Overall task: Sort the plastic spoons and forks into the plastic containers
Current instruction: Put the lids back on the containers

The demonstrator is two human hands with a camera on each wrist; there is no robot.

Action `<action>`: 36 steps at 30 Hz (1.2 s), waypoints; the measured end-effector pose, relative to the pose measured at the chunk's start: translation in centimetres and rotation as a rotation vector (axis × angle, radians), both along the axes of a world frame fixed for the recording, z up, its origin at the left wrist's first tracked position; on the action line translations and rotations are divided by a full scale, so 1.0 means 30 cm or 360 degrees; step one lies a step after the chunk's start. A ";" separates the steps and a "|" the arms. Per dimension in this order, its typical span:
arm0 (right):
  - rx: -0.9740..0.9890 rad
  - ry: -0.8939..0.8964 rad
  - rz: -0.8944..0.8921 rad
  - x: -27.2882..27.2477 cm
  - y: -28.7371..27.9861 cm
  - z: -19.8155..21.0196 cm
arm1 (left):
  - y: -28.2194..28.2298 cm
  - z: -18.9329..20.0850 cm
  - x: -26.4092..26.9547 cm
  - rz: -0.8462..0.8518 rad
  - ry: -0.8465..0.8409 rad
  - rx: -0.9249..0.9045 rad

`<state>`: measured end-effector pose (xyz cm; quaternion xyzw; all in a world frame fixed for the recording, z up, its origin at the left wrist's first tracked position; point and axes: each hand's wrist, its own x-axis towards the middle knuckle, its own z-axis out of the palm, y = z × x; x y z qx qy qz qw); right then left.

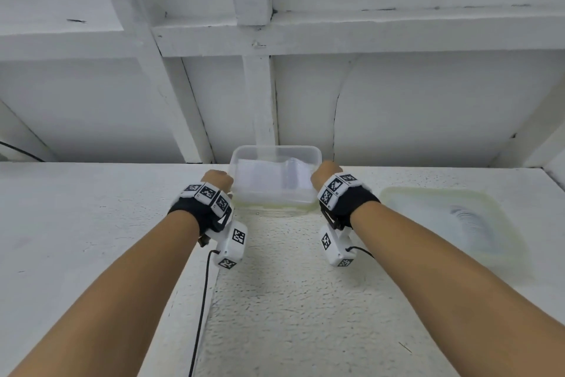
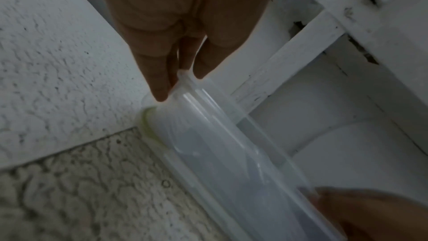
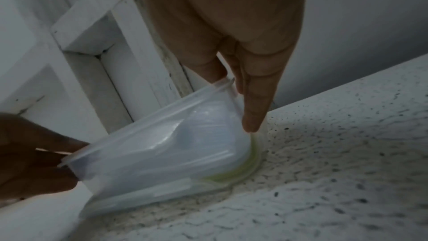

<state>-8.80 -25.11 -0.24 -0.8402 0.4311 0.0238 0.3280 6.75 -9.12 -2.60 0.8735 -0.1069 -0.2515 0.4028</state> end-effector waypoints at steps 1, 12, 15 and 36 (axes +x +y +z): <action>0.0003 -0.0026 -0.0021 0.002 0.002 0.001 | -0.003 -0.012 0.002 0.0061 0.0006 -0.0039; 0.0339 -0.0496 -0.0069 -0.274 0.073 0.107 | 0.198 0.139 -0.171 -0.0090 0.0080 -0.0435; 0.0474 -0.0495 -0.0063 -0.403 0.125 0.109 | 0.286 0.165 -0.281 -0.0205 0.0184 -0.0425; 0.0410 -0.0155 0.0054 -0.636 0.215 -0.056 | 0.232 -0.021 -0.228 -0.0957 -0.0927 0.0717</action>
